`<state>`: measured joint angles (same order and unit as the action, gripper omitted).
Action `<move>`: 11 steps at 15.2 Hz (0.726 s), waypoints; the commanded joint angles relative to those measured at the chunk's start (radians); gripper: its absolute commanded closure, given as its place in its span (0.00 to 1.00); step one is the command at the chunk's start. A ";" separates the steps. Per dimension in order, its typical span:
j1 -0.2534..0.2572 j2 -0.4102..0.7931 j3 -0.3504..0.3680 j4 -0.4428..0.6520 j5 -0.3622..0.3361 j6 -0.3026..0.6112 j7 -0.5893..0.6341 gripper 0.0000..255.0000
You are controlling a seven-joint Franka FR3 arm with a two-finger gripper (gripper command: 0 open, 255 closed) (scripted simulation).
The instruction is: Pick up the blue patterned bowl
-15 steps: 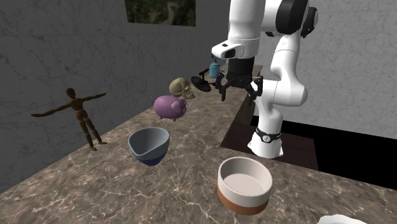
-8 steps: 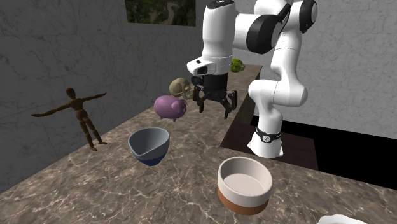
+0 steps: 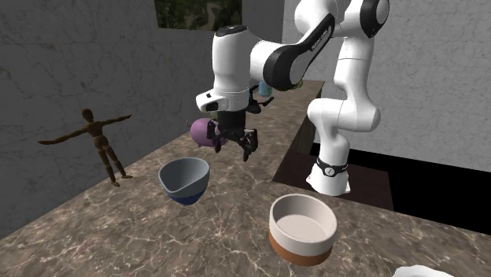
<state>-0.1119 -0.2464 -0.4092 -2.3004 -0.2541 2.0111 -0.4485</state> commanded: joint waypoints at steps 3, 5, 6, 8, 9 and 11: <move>-0.011 0.145 -0.052 0.083 0.039 0.082 -0.085 0.00; -0.020 0.222 -0.072 0.130 0.071 0.117 -0.131 0.00; -0.026 0.261 -0.080 0.156 0.089 0.133 -0.154 0.00; -0.029 0.273 -0.080 0.153 0.094 0.148 -0.158 0.00; -0.030 0.280 -0.080 0.146 0.097 0.162 -0.159 0.00; -0.031 0.295 -0.081 0.133 0.103 0.188 -0.160 0.00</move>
<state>-0.1424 0.0417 -0.4895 -2.1602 -0.1540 2.1851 -0.6083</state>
